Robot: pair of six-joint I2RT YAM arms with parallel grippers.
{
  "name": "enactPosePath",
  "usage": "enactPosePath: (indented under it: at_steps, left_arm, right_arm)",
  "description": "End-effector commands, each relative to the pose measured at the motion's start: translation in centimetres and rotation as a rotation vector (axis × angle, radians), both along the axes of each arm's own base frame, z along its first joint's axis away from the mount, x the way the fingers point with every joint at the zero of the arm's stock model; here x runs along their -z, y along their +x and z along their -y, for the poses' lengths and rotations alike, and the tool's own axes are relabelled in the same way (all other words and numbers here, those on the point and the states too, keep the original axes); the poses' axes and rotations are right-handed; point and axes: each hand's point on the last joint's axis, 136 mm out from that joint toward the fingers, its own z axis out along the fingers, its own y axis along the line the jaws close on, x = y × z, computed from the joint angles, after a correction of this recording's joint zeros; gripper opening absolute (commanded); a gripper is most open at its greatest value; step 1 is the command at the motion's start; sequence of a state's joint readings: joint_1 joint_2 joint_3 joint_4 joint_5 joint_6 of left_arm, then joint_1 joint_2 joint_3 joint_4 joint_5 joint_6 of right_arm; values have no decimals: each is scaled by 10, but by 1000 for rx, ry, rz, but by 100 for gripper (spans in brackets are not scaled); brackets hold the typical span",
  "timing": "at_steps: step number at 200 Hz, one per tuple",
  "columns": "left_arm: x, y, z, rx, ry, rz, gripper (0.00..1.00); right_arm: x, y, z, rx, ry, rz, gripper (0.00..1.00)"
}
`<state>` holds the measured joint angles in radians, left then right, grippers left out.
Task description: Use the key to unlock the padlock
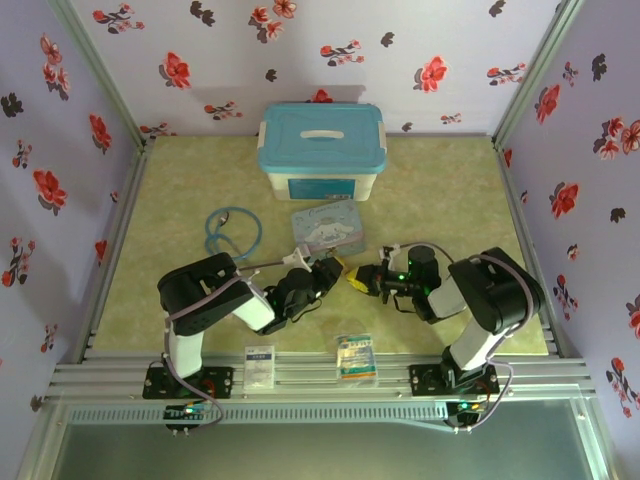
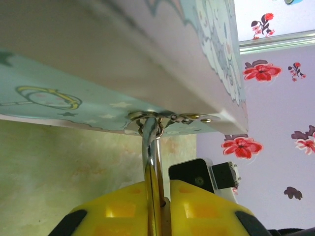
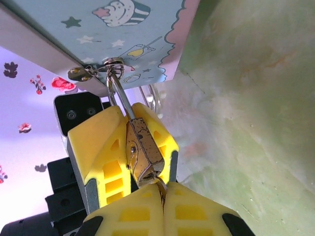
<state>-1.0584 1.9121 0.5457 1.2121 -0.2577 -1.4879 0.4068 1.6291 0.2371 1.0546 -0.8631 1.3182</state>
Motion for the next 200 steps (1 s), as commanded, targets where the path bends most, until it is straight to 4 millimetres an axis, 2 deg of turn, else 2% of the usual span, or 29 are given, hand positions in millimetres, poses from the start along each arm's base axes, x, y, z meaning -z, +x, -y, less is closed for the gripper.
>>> enactPosePath:
  at_steps: [1, 22, 43, 58, 79, 110, 128, 134, 145, 150, 174, 192, 200]
  left_arm:
    - [-17, -32, 36, 163, -90, 3, 0]
    - [-11, -32, 33, 153, -81, -6, 0]
    - [-11, -31, 34, 154, -79, -5, 8]
    - [-10, -31, 36, 155, -78, -6, 10]
    - [-10, -31, 37, 160, -80, -5, 18]
    - [-13, -31, 36, 163, -74, 9, 17]
    - [-15, -32, 36, 163, -73, 16, 29]
    - [-14, -32, 35, 162, -70, 15, 28]
    - [-13, -31, 34, 159, -71, 14, 13]
    - [-12, -32, 35, 160, -69, 12, 10]
    - [-12, -31, 35, 158, -71, 8, 11]
    - [-12, -31, 34, 157, -72, 8, 19]
    - [-12, -31, 34, 156, -73, 8, 20]
  right_arm:
    - [-23, 29, -8, 79, -98, 183, 0]
    - [-22, 20, -12, 72, -209, 217, 0]
    - [-22, 16, -5, 92, -261, 227, 0]
    - [-18, 12, 0, 87, -315, 231, 0]
    - [-24, 7, -3, 80, -314, 246, 0]
    - [-23, 5, -4, 79, -298, 220, 0]
    - [-19, 1, -7, 71, -292, 199, 0]
    - [-18, 0, -7, 68, -296, 198, 0]
    - [-17, -1, -6, 71, -302, 198, 0]
    - [-15, -2, -6, 71, -304, 194, 0]
    - [-12, -4, -4, 73, -307, 185, 0]
    - [-10, -4, -4, 75, -307, 183, 0]
    - [-8, -4, -3, 78, -311, 179, 0]
